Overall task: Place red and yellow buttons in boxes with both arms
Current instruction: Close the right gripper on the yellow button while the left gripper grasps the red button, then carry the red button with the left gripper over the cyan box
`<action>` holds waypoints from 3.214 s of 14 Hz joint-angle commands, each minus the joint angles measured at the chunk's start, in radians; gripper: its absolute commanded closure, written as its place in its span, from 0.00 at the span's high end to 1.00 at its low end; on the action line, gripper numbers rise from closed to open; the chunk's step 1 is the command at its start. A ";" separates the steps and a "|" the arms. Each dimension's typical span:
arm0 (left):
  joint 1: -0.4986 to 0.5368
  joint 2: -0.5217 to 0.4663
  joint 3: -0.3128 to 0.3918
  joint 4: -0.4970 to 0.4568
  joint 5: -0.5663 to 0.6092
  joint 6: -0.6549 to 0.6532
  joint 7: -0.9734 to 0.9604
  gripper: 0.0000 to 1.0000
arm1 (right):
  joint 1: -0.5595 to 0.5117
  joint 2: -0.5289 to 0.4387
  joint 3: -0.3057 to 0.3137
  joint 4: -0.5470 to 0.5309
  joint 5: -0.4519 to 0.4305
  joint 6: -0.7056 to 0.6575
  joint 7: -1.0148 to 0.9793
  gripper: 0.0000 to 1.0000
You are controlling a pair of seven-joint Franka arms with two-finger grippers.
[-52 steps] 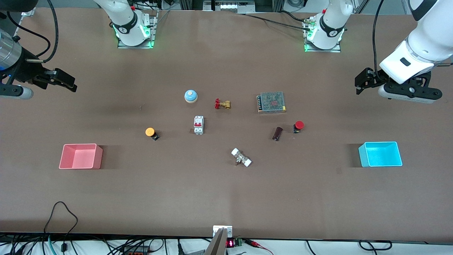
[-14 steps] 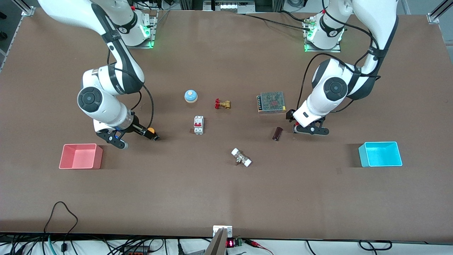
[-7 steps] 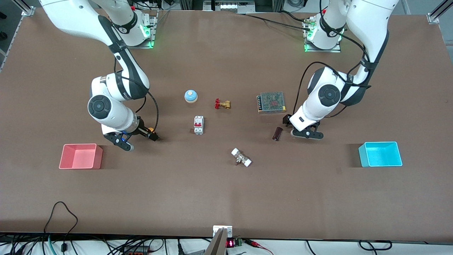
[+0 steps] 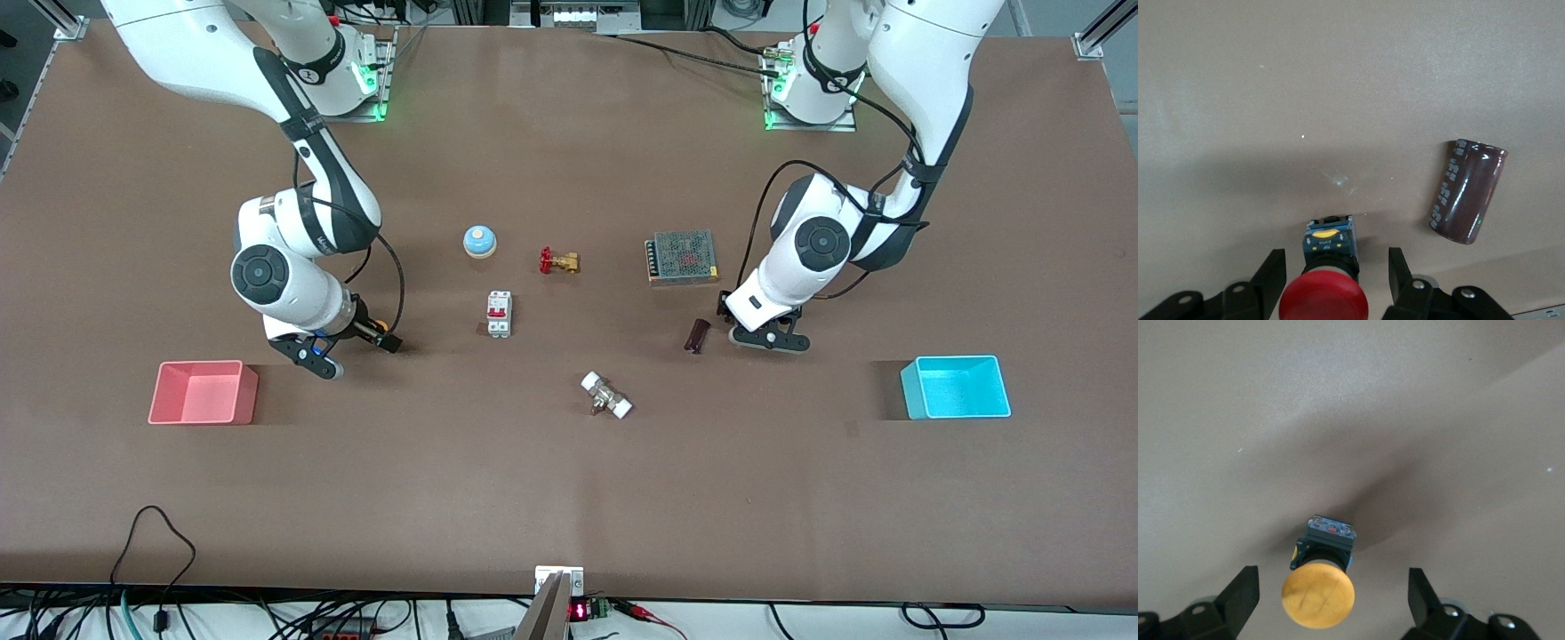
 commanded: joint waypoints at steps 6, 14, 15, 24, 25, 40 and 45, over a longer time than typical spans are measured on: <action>0.003 -0.005 0.011 0.016 0.022 -0.006 -0.017 0.20 | 0.005 0.006 0.025 0.001 -0.007 0.006 0.024 0.97; 0.049 0.011 0.062 0.503 0.112 -0.591 0.014 0.16 | 0.001 0.008 0.023 0.005 -0.009 0.010 0.008 0.88; 0.058 0.018 0.062 0.534 0.138 -0.605 0.015 0.16 | -0.001 0.008 0.023 0.007 -0.010 0.010 0.008 0.88; 0.377 0.106 0.060 0.608 0.162 -0.515 0.362 0.15 | -0.005 0.022 0.022 0.009 -0.020 0.029 0.007 0.69; 0.412 0.134 0.060 0.623 0.142 -0.487 0.367 0.16 | -0.005 0.022 0.022 0.009 -0.020 0.029 0.005 0.61; 0.503 0.300 0.062 0.596 0.025 -0.338 0.474 0.18 | -0.126 -0.136 0.022 0.047 -0.003 -0.124 -0.368 0.19; 0.501 0.301 0.060 0.588 0.025 -0.330 0.477 0.42 | -0.290 -0.164 0.017 0.110 -0.003 -0.177 -0.802 0.19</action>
